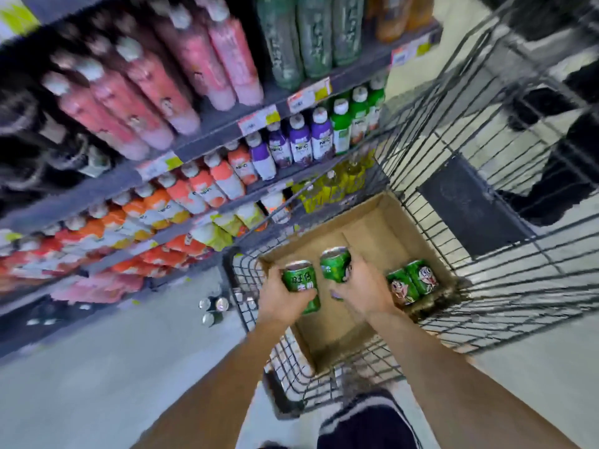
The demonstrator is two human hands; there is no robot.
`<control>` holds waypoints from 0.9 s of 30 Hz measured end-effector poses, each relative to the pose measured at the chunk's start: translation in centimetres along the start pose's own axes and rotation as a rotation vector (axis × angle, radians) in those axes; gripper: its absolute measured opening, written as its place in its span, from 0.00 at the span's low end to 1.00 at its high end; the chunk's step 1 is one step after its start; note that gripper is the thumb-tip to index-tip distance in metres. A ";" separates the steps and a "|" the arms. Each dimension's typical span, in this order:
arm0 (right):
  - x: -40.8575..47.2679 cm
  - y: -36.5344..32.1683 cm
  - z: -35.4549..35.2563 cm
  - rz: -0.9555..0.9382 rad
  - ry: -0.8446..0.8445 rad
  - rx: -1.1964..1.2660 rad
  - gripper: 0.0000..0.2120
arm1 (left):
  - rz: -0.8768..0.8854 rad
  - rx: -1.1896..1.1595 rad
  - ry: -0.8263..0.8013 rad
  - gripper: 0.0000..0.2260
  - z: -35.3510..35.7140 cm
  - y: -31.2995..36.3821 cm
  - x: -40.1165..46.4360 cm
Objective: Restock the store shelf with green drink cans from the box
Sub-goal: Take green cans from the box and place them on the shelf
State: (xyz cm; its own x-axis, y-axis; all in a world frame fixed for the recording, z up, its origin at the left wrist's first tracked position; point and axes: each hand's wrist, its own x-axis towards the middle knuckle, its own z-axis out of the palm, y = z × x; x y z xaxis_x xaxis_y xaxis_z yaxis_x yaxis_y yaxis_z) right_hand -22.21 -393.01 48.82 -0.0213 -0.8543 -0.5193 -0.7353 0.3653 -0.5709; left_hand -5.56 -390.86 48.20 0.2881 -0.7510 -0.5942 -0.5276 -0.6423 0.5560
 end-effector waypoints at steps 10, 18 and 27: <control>-12.7 -13.5 -0.2 -0.328 0.300 0.077 0.36 | 0.371 -0.194 0.252 0.28 -18.0 -2.0 -8.7; -22.9 -25.2 0.7 -0.471 0.377 0.037 0.42 | 0.575 -0.290 0.418 0.27 -30.6 -3.0 -17.9; -30.5 -35.5 -0.3 -0.684 0.462 0.033 0.30 | 0.686 -0.340 0.507 0.28 -40.7 -2.7 -24.6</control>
State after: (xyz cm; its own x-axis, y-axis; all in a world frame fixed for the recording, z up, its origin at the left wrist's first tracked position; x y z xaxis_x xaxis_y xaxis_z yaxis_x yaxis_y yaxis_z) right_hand 4.37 -380.02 85.10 0.1421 -0.9554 0.2590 -0.6669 -0.2857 -0.6881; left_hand 21.31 -376.90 85.03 0.3574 -0.9098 0.2108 -0.4719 0.0189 0.8815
